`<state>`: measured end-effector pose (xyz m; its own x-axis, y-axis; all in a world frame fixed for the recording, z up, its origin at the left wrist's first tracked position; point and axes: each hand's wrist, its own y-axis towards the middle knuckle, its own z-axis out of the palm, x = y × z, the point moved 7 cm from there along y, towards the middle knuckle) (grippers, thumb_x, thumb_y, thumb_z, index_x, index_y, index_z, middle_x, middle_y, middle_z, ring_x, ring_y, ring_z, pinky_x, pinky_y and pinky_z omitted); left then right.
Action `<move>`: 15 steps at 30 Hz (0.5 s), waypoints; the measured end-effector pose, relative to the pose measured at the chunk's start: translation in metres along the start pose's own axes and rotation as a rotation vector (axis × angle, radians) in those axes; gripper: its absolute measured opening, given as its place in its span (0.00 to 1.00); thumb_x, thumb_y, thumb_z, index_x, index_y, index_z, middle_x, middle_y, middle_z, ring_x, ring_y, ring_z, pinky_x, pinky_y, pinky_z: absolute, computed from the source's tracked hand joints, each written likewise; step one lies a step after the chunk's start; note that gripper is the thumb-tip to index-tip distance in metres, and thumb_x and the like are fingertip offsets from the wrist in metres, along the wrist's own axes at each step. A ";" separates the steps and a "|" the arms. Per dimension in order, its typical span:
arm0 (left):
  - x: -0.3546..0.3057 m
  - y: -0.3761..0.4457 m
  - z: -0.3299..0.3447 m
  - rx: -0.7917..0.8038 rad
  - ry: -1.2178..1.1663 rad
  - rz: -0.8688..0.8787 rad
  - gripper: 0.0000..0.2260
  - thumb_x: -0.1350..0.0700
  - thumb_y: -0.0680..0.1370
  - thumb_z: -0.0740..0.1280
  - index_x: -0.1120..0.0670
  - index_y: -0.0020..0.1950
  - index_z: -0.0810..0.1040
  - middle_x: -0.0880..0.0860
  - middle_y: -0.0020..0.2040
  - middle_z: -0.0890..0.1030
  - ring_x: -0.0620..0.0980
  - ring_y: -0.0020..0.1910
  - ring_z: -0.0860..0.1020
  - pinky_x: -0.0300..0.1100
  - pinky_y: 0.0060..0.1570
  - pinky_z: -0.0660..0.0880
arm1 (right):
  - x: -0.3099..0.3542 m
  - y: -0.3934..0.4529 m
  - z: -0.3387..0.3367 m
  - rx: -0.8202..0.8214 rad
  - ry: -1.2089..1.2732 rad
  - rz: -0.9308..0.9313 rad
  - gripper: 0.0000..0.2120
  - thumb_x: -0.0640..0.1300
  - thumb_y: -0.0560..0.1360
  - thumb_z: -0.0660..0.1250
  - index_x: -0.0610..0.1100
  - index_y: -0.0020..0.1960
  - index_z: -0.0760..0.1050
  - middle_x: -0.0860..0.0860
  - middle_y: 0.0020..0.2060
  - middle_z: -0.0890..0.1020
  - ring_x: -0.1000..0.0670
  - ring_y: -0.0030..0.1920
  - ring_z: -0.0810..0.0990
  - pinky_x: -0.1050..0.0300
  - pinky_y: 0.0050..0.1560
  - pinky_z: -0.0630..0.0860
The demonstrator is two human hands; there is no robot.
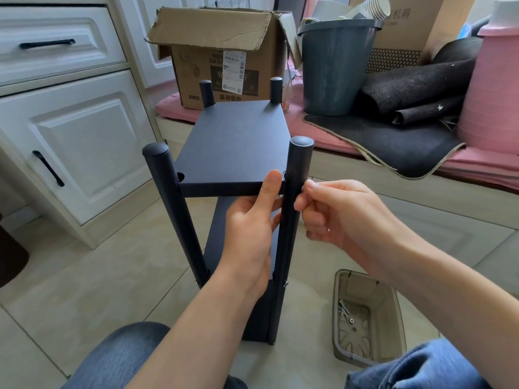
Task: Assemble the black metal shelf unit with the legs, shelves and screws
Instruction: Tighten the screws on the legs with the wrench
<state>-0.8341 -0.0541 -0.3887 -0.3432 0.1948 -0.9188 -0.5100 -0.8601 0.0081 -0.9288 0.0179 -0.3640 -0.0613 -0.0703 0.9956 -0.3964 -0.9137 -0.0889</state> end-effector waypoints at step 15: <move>-0.004 -0.005 0.014 -0.005 -0.036 -0.005 0.10 0.51 0.81 0.65 0.55 0.47 0.83 0.54 0.43 0.87 0.49 0.42 0.85 0.43 0.50 0.77 | 0.018 0.001 -0.023 -0.146 -0.495 -0.392 0.15 0.46 0.79 0.65 0.46 0.35 0.79 0.49 0.25 0.71 0.53 0.28 0.66 0.60 0.30 0.63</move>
<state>-0.8410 -0.0438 -0.3795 -0.3685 0.2160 -0.9042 -0.5082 -0.8612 0.0014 -0.9513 0.0246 -0.3469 0.5291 0.0492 0.8471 -0.4260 -0.8479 0.3154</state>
